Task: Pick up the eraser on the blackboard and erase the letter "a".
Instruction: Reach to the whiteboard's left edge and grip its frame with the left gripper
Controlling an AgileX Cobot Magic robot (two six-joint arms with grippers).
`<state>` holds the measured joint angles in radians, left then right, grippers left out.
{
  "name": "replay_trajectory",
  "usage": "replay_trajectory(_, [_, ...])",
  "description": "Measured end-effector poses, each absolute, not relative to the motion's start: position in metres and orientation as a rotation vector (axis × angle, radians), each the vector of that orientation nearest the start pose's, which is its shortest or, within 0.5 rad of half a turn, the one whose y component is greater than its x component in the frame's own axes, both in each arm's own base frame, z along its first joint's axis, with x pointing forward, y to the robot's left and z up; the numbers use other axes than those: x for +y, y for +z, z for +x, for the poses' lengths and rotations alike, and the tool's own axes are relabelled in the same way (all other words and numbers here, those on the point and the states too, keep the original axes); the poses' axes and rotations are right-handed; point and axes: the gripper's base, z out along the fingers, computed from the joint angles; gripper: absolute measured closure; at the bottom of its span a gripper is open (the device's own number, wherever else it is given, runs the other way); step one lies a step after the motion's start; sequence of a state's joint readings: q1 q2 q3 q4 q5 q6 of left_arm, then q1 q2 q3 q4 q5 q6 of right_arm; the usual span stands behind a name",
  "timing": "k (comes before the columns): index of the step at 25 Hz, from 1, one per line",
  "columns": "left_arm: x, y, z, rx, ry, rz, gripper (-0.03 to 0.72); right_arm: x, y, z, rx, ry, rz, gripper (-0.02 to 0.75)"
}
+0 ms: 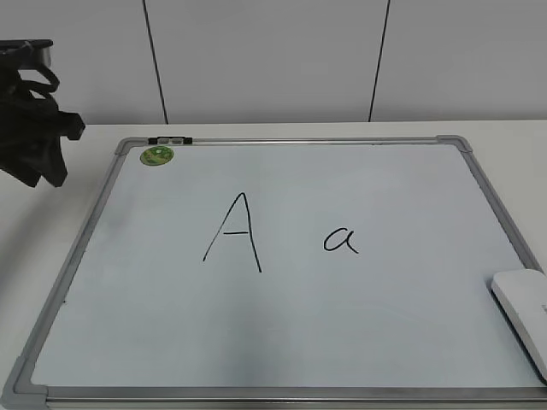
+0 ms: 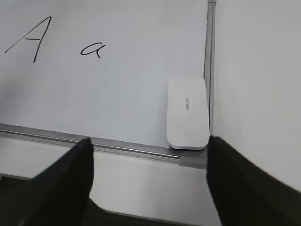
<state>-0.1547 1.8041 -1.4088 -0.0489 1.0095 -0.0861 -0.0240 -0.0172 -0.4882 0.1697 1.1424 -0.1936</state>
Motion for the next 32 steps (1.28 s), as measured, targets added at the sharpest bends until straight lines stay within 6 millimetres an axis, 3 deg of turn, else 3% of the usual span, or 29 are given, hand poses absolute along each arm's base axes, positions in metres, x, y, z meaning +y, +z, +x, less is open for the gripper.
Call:
replay_trajectory(12, [-0.063, 0.196, 0.383, 3.018, -0.077, 0.052, 0.446, 0.018, 0.269, -0.010, 2.094, 0.128, -0.199, 0.183])
replay_trajectory(22, [-0.065, 0.182, 0.407, 3.000, -0.048, 0.057, 0.446, 0.019, 0.269, -0.010, 2.092, 0.139, -0.200, 0.183])
replay_trajectory(32, [-0.061, 0.150, 0.418, 3.038, -0.021, 0.041, 0.446, 0.019, 0.269, -0.010, 2.092, 0.139, -0.200, 0.183])
